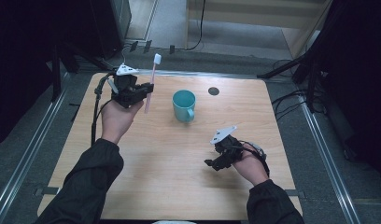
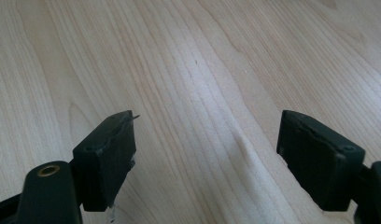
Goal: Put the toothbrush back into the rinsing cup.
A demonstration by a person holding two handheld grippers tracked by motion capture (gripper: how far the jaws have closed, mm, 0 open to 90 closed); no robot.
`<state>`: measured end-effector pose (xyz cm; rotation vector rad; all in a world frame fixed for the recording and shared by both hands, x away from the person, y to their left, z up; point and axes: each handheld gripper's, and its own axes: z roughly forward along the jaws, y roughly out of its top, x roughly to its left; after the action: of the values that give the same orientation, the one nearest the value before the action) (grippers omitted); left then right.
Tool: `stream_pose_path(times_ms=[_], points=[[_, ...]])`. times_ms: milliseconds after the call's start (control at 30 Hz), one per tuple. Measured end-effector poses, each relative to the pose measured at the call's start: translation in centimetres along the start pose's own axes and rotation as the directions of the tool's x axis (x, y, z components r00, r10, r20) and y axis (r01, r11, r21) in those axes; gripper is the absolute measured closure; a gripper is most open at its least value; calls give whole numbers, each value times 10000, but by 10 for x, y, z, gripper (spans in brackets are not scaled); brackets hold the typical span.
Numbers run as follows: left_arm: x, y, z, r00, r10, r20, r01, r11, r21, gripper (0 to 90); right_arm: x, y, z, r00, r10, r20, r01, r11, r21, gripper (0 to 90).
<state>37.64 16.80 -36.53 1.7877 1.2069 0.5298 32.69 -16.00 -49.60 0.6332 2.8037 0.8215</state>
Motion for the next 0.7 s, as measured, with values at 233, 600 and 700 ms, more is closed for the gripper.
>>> stream_pose_path(times_ms=[233, 600, 700], points=[[-6, 14, 9, 9997, 252, -32, -252, 9997, -6, 840, 0, 1, 1, 10000, -81, -42, 81, 10000, -1, 198], [-12, 31, 35, 9991, 418, -17, -418, 9990, 170, 840, 0, 1, 1, 10000, -21, -51, 21, 10000, -43, 199], [-15, 32, 44, 9994, 341, 6, -341, 9993, 152, 840, 0, 0, 0, 10000, -36, -82, 36, 10000, -61, 199]])
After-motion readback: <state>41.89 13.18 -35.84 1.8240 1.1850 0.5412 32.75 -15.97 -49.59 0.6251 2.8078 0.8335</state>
